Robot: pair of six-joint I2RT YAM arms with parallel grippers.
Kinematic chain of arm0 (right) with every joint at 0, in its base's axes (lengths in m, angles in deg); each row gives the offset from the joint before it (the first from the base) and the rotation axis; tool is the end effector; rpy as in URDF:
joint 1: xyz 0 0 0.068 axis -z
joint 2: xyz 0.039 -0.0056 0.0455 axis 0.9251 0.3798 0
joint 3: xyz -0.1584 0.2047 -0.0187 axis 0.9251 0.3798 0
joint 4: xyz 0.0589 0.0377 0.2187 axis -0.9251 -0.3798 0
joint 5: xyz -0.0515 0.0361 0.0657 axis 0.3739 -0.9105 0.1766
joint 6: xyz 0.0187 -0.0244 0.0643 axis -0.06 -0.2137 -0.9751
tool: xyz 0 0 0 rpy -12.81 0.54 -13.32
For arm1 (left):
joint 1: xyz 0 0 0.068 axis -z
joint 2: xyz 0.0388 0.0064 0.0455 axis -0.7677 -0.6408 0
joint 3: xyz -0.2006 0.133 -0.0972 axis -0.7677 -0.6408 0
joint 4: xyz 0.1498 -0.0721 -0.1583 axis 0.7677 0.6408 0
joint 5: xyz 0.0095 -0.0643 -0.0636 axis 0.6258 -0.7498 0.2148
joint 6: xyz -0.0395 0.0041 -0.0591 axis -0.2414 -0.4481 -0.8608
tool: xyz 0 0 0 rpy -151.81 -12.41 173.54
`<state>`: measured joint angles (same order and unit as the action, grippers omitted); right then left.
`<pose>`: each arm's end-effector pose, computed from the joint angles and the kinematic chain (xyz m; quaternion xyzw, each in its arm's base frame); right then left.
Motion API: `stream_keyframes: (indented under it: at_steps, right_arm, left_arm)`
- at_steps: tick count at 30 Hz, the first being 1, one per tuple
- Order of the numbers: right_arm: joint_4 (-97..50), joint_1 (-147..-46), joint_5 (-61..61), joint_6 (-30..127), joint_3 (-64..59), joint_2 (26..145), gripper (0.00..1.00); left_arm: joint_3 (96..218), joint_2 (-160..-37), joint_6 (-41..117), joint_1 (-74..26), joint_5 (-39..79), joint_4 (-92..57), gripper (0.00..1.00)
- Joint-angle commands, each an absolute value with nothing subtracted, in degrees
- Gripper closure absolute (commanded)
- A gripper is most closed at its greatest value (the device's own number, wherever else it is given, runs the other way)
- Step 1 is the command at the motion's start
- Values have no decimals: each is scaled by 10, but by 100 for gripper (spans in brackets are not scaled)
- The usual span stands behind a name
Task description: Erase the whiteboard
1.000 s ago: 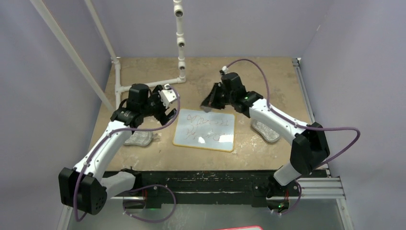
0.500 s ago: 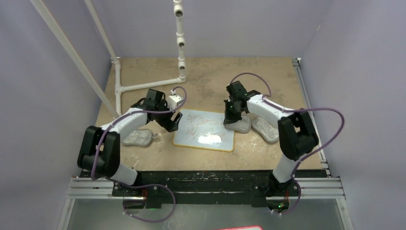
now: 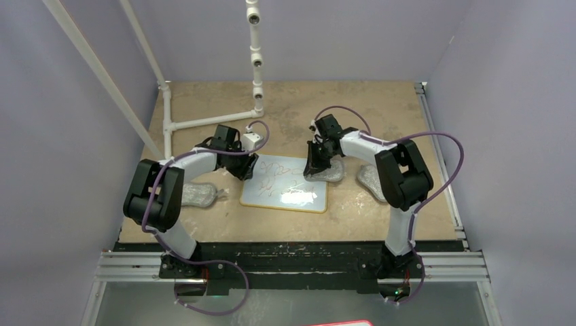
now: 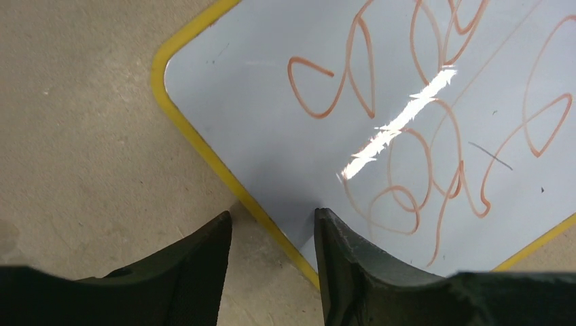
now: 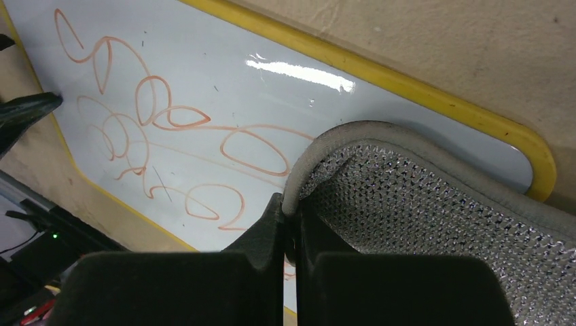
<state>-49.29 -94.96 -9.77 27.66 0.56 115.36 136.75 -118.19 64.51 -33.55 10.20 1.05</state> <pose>0.3179 0.1840 0.1449 -0.0316 0.9649 0.2310 0.1209 0.2840 -0.1036 0.1484 0.2952 0.9083 -0.1556 0.2522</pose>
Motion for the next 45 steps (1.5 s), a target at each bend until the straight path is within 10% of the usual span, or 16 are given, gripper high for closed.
stream_keyframes:
  at_steps: [1,16,21,28,39,45]
  right_arm:
    - [-415,-954,-132,279,25,1186,100]
    - [-263,-1057,-290,125,-179,1383,100]
    - [-244,-1002,-276,145,-53,1317,100]
    - [-213,-917,-253,204,133,1210,100]
    - [-199,-1065,-272,104,-121,1384,100]
    - [-169,-1007,-273,92,-27,1333,100]
  left_arm:
    - [1365,-1232,658,-335,99,27,56]
    - [1371,-1262,678,-335,127,47,88]
    - [1372,-1266,694,-335,165,49,94]
    - [1362,-1265,717,-335,184,48,97]
    - [1361,-1260,717,-334,175,51,100]
    - [1359,-1254,725,-332,185,51,100]
